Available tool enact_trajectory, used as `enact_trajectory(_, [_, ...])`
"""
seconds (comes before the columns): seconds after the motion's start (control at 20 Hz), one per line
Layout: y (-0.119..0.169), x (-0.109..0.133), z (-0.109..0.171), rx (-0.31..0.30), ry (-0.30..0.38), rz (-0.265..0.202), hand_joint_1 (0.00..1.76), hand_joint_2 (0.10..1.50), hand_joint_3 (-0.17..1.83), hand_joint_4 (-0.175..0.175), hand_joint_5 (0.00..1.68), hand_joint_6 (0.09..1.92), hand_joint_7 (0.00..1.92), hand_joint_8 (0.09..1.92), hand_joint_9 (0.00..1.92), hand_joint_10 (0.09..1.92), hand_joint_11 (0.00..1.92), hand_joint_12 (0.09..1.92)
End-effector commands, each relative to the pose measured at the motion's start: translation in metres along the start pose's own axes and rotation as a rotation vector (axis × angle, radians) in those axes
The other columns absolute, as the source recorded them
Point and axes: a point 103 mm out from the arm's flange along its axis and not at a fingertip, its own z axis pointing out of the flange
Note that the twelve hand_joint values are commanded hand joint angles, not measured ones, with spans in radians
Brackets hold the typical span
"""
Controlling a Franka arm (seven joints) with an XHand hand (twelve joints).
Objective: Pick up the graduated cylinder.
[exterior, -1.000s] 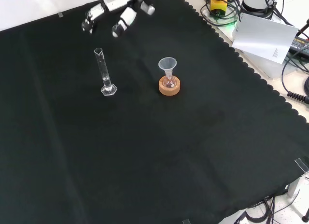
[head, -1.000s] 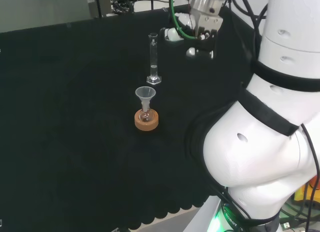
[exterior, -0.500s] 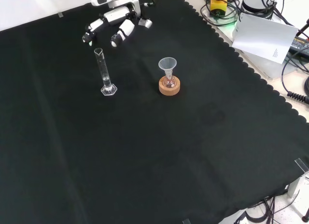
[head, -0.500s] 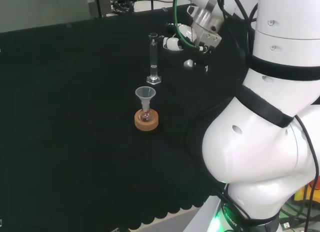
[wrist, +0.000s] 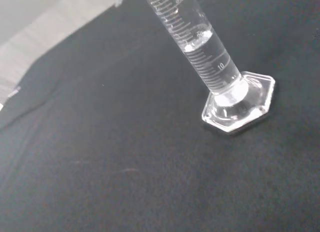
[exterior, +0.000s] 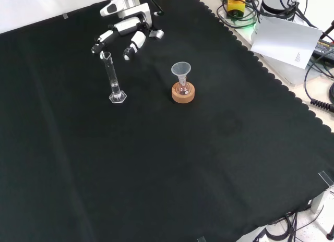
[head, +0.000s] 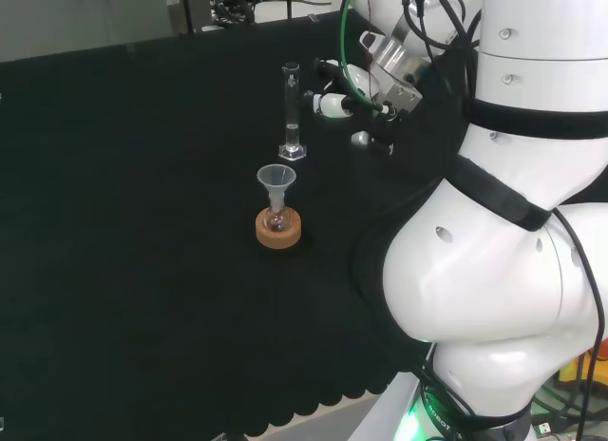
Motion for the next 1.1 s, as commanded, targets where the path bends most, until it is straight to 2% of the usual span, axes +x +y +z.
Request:
enact_trajectory(0.05, [0.009, -0.002, 0.016, -0.016, 0.059, -0.050, 0.78, 1.04, -0.17, -0.057, 0.34, 0.09, 0.28, 0.68, 0.51, 0.65, 0.24, 1.37])
enact_trajectory(0.45, [0.021, 0.003, 0.029, -0.016, 0.130, -0.076, 0.86, 1.02, -0.17, -0.067, 0.43, 0.09, 0.32, 0.68, 0.55, 0.63, 0.26, 1.36])
enact_trajectory(0.85, [0.035, -0.004, 0.034, -0.047, 0.226, -0.073, 0.87, 1.02, -0.17, -0.065, 0.46, 0.09, 0.36, 0.67, 0.58, 0.60, 0.27, 1.34])
enact_trajectory(1.1, [0.042, -0.003, 0.040, -0.036, 0.278, -0.115, 0.88, 1.00, -0.17, -0.065, 0.48, 0.09, 0.39, 0.66, 0.59, 0.58, 0.28, 1.33])
